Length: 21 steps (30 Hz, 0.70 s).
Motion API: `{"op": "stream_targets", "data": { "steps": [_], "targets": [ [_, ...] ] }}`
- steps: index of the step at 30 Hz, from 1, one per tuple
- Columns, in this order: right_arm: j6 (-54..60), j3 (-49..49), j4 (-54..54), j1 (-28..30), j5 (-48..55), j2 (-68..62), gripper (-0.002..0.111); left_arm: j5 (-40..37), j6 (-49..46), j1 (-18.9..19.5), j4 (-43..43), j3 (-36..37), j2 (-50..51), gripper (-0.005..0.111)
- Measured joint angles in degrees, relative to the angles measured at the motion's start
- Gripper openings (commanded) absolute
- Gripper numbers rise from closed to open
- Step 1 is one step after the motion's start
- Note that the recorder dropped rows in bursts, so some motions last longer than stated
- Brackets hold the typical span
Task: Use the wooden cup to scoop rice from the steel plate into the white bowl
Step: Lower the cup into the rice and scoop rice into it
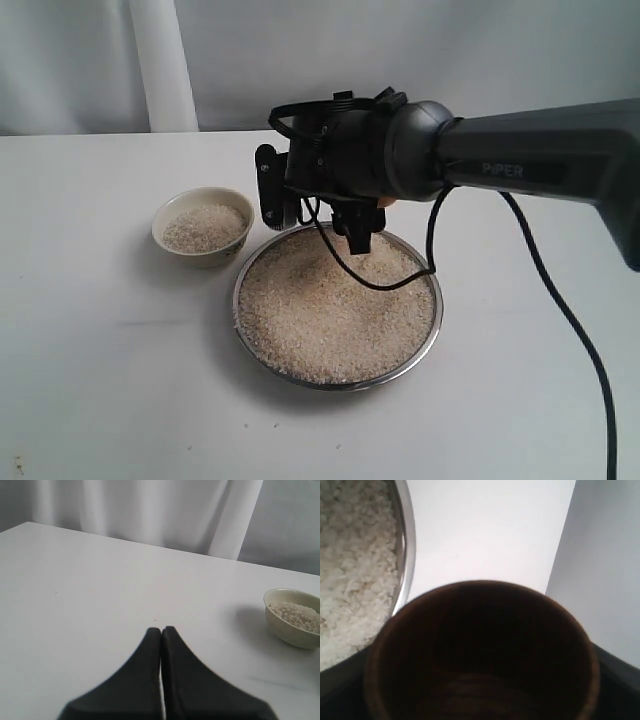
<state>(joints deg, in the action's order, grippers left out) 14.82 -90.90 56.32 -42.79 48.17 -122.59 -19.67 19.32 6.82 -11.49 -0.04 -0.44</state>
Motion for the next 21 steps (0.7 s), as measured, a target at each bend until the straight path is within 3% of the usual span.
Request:
{"op": "stream_targets", "data": {
  "steps": [10, 21],
  "targets": [
    [13.6, 5.9, 2.5, 0.0, 0.1, 0.0, 0.000, 0.0, 0.0, 0.0, 0.0, 0.0, 0.0, 0.000],
    [17.0, 7.7, 3.5, -0.2, -1.0, 0.0, 0.000, 0.0, 0.0, 0.0, 0.0, 0.0, 0.0, 0.000]
  ]
}}
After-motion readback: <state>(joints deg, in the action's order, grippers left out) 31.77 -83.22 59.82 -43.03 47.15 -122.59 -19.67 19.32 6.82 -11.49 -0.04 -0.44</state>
